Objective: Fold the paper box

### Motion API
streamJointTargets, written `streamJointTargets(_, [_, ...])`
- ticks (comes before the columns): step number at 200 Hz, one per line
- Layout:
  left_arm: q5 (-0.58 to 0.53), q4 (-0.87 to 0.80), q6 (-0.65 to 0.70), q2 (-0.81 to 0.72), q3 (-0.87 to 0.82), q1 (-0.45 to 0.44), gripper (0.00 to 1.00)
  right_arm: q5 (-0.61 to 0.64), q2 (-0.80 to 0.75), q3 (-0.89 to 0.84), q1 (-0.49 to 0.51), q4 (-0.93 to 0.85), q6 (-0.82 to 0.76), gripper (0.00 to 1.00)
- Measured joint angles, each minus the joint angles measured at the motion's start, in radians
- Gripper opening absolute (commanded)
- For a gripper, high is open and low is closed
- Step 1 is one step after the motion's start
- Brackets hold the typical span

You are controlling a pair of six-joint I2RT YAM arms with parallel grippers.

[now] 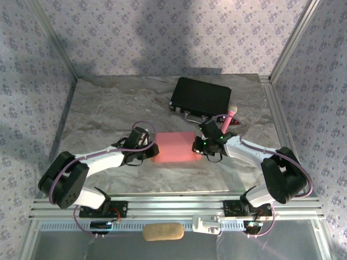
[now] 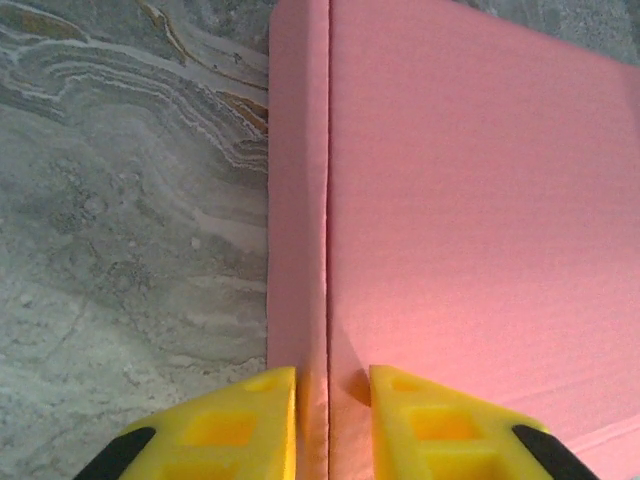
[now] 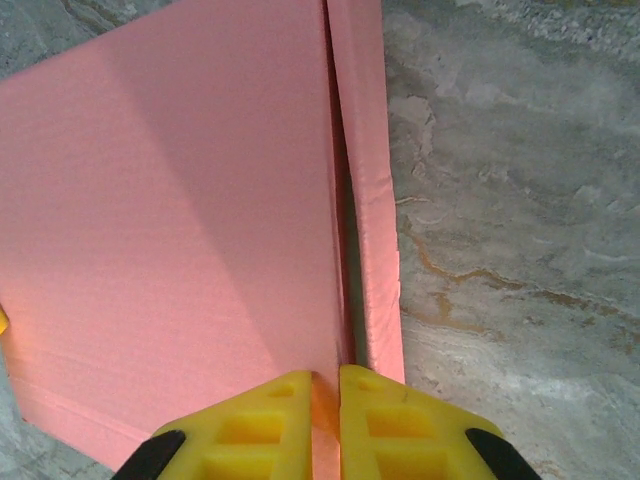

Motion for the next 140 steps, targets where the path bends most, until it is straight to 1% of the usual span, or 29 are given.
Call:
streamJointTargets(20, [0.0,0.031,-0.005,0.002,-0.011,0.0,0.17,0.01,0.0,0.007,0.0,-0.023,-0.013,0.2])
streamJointTargets(57, [0.0,0.052,-0.008,0.002,-0.019,0.0,0.16,0.043,-0.039,0.011,-0.008,-0.068,-0.042,0.33])
streamJointTargets(90, [0.0,0.06,-0.008,0.002,-0.022,0.0,0.16,0.032,-0.058,0.011,-0.031,-0.069,-0.06,0.43])
streamJointTargets(112, [0.0,0.072,-0.012,0.009,-0.022,0.0,0.15,-0.002,-0.044,0.001,-0.038,-0.035,-0.061,0.42])
streamJointTargets(140, [0.0,0.082,-0.016,0.01,-0.026,0.0,0.15,-0.034,0.018,-0.022,-0.038,0.013,-0.058,0.3])
